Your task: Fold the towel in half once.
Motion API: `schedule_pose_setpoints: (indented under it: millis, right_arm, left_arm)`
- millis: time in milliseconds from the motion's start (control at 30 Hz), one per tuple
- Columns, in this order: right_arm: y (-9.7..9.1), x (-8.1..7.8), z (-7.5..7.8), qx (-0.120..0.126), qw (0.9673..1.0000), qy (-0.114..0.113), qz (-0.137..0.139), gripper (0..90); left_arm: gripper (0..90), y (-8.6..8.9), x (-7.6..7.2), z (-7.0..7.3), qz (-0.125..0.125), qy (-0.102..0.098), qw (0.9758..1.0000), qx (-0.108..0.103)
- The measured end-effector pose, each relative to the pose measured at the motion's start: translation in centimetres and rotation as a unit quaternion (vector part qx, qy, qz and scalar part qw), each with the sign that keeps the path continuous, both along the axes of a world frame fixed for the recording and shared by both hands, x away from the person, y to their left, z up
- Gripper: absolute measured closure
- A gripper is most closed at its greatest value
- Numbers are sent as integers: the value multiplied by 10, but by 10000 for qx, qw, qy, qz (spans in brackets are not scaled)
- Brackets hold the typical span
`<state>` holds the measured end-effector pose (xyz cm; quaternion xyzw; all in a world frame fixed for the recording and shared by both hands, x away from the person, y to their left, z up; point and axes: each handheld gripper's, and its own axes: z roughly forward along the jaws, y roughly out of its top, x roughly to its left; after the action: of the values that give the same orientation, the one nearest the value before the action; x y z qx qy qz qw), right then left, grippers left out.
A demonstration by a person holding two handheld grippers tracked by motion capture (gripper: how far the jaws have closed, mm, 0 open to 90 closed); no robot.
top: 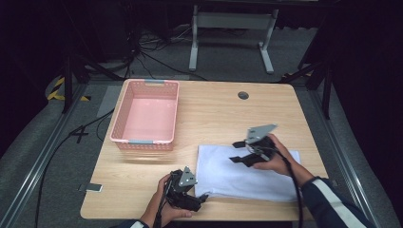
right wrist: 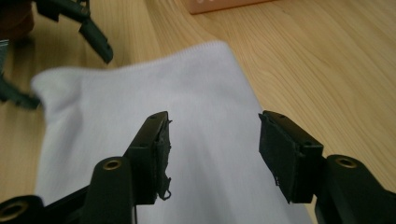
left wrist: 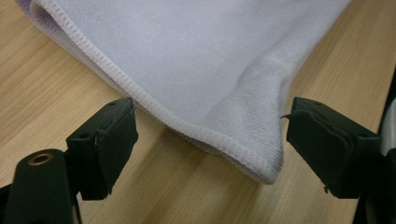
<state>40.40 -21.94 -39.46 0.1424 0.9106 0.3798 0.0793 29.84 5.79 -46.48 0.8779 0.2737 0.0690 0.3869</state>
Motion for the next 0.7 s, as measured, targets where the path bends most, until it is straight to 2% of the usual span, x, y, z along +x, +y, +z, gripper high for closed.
schedule_pose_setpoints:
  millis: [33,67,133,167,200,300,400,467,500,567,600,700]
  right_arm:
    - [21,10,-6,-137,9998,111,81,427]
    - [34,15,-10,-301,9995,25,92,419]
    - [54,25,-18,-513,9986,56,89,414]
    - [62,29,-22,-534,9985,89,98,411]
    - [68,34,-26,-569,9983,81,83,404]
    - [82,46,-38,-708,9971,265,40,377]
    - [90,55,-49,-883,9953,394,-29,342]
    - [94,59,-52,-869,9948,533,-77,328]
    - [94,61,-53,-867,9944,607,-71,340]
    - [93,64,-53,-834,9936,759,50,422]
    - [93,63,-52,-829,9931,819,146,493]
    - [95,60,-51,-850,9916,899,380,650]
  left_arm:
    - [164,-1,0,-1,-1,-23,10000,40]
    - [164,-2,0,-2,-3,14,10000,42]
    - [164,-6,0,-5,-55,4,9999,94]
    - [159,-7,0,-6,-19,58,9998,166]
    - [159,-8,2,-8,-77,44,9998,184]
    - [142,-12,2,-9,-128,-52,9997,220]
    - [104,-20,4,-10,-159,-212,9989,397]
    - [98,-23,7,-10,-90,-183,9990,408]
    - [106,-23,9,-10,-72,-214,9989,398]
    - [153,-24,12,-9,-18,-223,9991,354]
    - [201,-23,13,-8,6,-279,9990,343]
    - [389,-19,17,-7,110,-269,9992,264]
